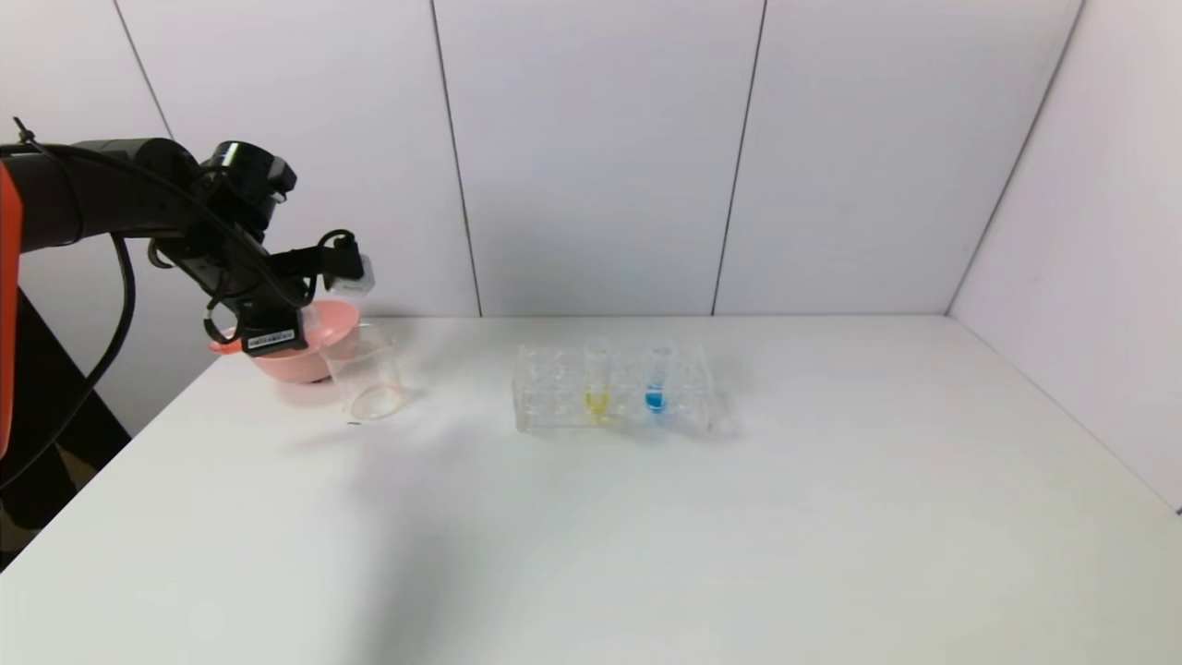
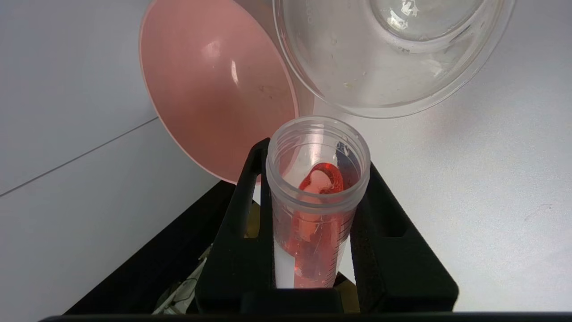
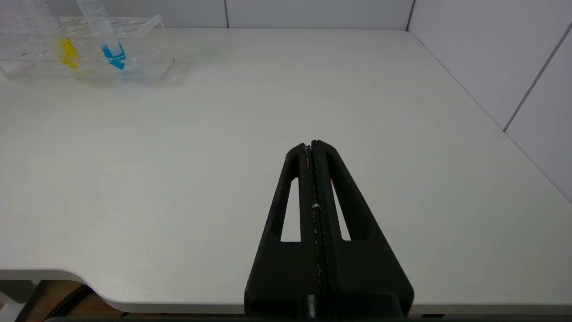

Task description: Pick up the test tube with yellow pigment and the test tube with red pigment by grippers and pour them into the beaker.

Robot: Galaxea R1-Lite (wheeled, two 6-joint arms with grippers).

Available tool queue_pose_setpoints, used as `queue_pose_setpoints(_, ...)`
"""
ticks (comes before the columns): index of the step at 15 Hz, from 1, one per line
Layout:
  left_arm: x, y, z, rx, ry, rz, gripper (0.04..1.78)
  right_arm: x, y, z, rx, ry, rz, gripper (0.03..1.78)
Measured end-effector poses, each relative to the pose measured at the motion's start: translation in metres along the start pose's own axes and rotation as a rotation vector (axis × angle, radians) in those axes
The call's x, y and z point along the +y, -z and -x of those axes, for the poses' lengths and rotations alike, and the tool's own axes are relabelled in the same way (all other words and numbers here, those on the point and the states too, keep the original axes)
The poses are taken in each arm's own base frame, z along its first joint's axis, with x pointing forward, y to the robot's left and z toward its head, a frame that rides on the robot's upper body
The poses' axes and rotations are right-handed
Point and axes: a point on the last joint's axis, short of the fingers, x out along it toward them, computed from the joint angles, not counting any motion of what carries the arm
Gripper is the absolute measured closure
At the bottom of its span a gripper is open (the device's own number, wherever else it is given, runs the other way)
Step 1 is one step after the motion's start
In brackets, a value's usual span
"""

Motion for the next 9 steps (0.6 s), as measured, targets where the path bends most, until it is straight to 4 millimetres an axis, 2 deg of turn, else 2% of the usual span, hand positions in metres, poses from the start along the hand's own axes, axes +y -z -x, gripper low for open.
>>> queue_pose_setpoints(9, -0.0019, -0.0077, -0.0053, 0.023, -0.018, -0.037, 1.33, 0.0, 0.0, 0.0, 0.0, 0.0, 0.0, 1.7)
